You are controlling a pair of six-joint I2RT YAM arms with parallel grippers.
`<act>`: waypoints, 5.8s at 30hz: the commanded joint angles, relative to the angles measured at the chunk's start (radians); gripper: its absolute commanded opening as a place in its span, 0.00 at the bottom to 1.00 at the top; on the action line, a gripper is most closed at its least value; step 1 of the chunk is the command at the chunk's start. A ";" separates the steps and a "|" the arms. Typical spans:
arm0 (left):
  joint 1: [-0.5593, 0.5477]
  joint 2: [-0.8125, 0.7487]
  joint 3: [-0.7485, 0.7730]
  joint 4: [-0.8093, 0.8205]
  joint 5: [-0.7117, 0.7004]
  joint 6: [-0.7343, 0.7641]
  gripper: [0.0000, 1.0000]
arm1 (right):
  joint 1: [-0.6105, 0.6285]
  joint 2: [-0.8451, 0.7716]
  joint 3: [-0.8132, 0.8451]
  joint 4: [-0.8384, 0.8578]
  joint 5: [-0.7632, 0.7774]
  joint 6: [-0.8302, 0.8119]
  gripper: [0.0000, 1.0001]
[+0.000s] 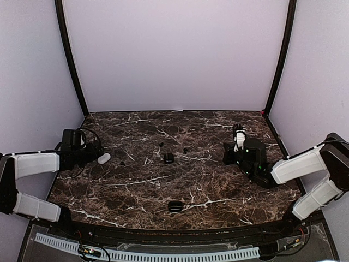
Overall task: Insert the wireless bluetooth earbuds into the charging case
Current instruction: Insert the charging case with earbuds at the center of the board, then move the charging case to the center of the board, then move the earbuds to the center of the board.
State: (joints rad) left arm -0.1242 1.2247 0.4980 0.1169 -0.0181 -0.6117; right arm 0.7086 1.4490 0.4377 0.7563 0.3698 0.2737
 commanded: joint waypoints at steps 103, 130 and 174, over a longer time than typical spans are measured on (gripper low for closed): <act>-0.946 0.808 0.837 -0.452 -0.185 0.060 0.59 | -0.003 0.125 0.202 -0.220 -0.064 0.005 0.99; -0.499 0.812 0.965 -0.220 -0.062 0.448 0.76 | -0.003 0.142 0.213 -0.207 -0.171 -0.023 0.93; -0.234 1.325 1.442 -0.289 0.785 0.270 0.23 | -0.266 0.977 1.130 -0.532 -1.169 0.375 0.36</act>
State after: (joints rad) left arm -0.3294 2.5374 1.9350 -0.0727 0.7475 -0.3611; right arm 0.4274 2.3852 1.5127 0.3199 -0.7589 0.6655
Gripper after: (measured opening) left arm 0.226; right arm 0.350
